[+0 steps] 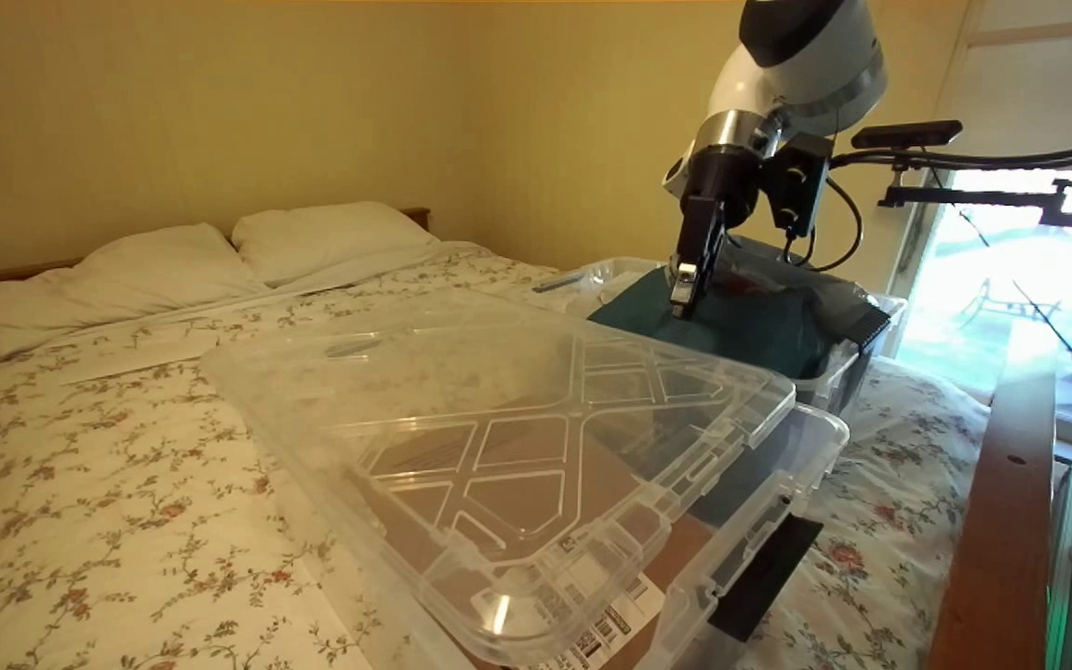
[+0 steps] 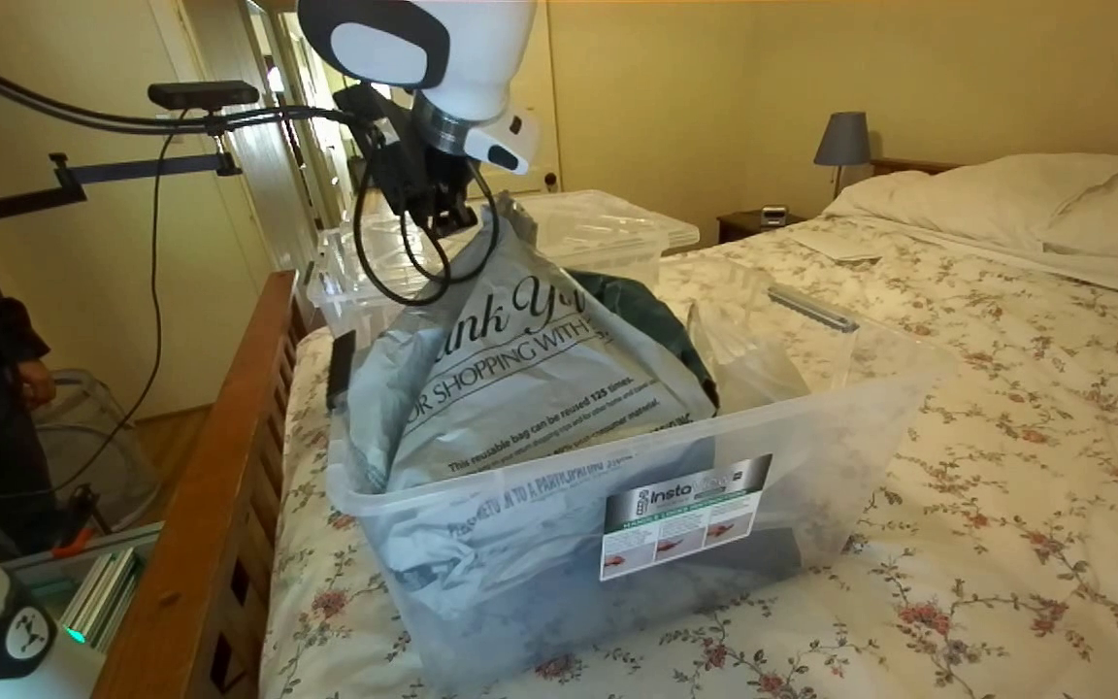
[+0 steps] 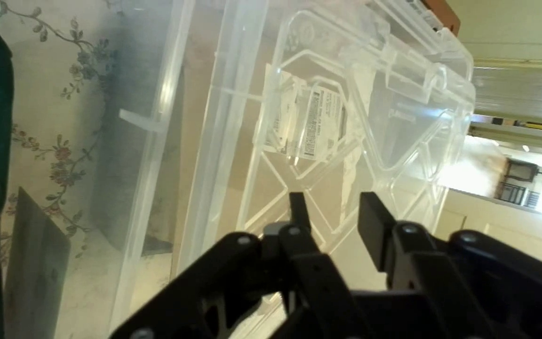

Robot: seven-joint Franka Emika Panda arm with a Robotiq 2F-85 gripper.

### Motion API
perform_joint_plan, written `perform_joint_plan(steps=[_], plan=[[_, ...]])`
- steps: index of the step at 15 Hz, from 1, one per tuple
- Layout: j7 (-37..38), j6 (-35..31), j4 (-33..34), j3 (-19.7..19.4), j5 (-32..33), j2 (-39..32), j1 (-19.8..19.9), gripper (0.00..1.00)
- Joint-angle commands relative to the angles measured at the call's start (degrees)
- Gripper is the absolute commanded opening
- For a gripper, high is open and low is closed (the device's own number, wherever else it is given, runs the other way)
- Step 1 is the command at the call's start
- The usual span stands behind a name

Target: Take the lid off the basket

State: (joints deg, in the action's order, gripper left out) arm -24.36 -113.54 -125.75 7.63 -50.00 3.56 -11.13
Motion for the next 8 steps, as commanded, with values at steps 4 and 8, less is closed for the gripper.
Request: perform_joint_plan(steps=[4, 8], plan=[[13.8, -12.9, 1.7, 4.3, 16.5, -3.6, -1.4, 0.70], [18.7, -15.9, 5.2, 5.2, 21.2, -7.2, -1.9, 0.97]])
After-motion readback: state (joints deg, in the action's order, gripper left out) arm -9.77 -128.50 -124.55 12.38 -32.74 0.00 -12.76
